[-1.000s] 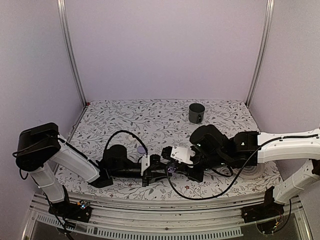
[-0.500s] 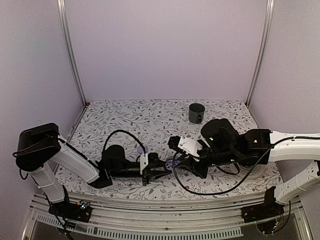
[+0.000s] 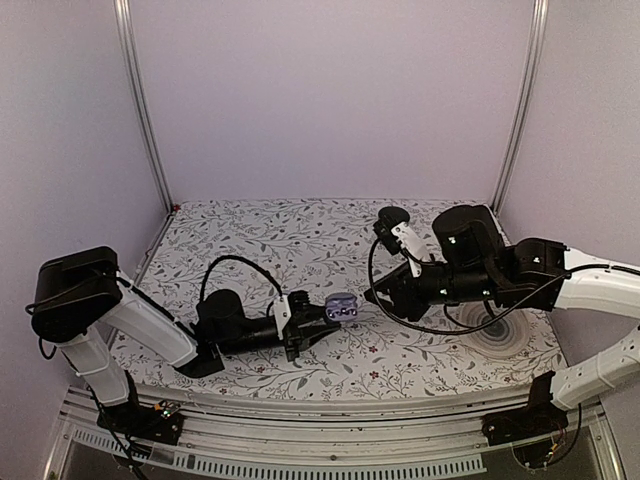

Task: Insert the wireless bluetooth earbuds into the charging case
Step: Insert the right earbud into the right side groove of the charging case, then adjust the right earbud in the right side groove of the charging case.

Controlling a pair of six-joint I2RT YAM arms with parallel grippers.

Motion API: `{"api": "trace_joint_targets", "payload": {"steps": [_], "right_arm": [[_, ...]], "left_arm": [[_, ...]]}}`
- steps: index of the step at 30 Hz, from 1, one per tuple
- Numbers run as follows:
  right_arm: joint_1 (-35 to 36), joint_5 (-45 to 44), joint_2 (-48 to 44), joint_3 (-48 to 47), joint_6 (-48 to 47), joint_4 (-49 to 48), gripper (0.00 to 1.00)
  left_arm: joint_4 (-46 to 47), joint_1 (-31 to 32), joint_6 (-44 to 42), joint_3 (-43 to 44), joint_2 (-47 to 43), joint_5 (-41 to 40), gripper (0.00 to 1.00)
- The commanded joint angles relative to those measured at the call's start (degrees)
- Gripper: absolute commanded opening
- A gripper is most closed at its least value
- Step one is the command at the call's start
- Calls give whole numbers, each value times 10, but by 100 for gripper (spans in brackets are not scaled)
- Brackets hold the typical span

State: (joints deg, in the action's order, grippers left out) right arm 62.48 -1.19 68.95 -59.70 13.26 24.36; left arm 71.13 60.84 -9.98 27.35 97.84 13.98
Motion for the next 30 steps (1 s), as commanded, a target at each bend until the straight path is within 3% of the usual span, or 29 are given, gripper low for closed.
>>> {"api": "trace_joint_targets", "payload": {"steps": [1, 7, 15, 30], "right_arm": [[-5, -34, 8, -23, 126, 9, 34], [-6, -52, 31, -11, 233, -9, 43], [-6, -87, 38, 10, 296, -63, 56], [-17, -68, 67, 29, 319, -92, 58]], "left_arm": [[39, 1, -26, 10, 2, -76, 0], [47, 3, -51, 31, 12, -103, 0], [51, 7, -55, 48, 27, -89, 0], [62, 16, -55, 51, 30, -74, 0]]}}
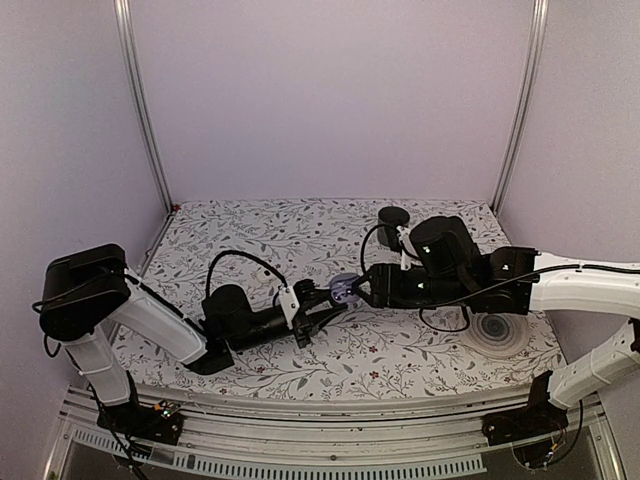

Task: Insert the wireless bluetooth earbuds into the charging case
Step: Adjust the right earbud in the right side groove of the charging case.

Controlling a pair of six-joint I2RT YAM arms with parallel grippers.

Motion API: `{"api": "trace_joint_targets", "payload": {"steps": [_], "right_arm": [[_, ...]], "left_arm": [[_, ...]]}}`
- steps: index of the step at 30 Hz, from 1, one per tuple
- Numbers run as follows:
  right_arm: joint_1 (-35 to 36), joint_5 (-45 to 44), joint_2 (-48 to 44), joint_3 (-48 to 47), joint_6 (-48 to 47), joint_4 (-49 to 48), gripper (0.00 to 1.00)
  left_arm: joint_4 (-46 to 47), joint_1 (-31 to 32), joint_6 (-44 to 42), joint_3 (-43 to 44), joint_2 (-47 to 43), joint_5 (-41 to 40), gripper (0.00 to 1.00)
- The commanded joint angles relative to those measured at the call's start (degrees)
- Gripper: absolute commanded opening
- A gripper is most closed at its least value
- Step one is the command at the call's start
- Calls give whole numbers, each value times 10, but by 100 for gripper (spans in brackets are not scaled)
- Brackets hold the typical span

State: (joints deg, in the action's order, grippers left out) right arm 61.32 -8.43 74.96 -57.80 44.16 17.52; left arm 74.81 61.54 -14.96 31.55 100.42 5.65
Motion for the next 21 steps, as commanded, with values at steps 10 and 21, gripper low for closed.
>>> {"api": "trace_joint_targets", "payload": {"steps": [10, 21], "right_arm": [[-9, 23, 20, 9, 9, -43, 58], [-11, 17, 14, 26, 13, -37, 58]], "left_arm": [[31, 13, -3, 3, 1, 9, 0], [39, 13, -2, 0, -2, 9, 0]]}}
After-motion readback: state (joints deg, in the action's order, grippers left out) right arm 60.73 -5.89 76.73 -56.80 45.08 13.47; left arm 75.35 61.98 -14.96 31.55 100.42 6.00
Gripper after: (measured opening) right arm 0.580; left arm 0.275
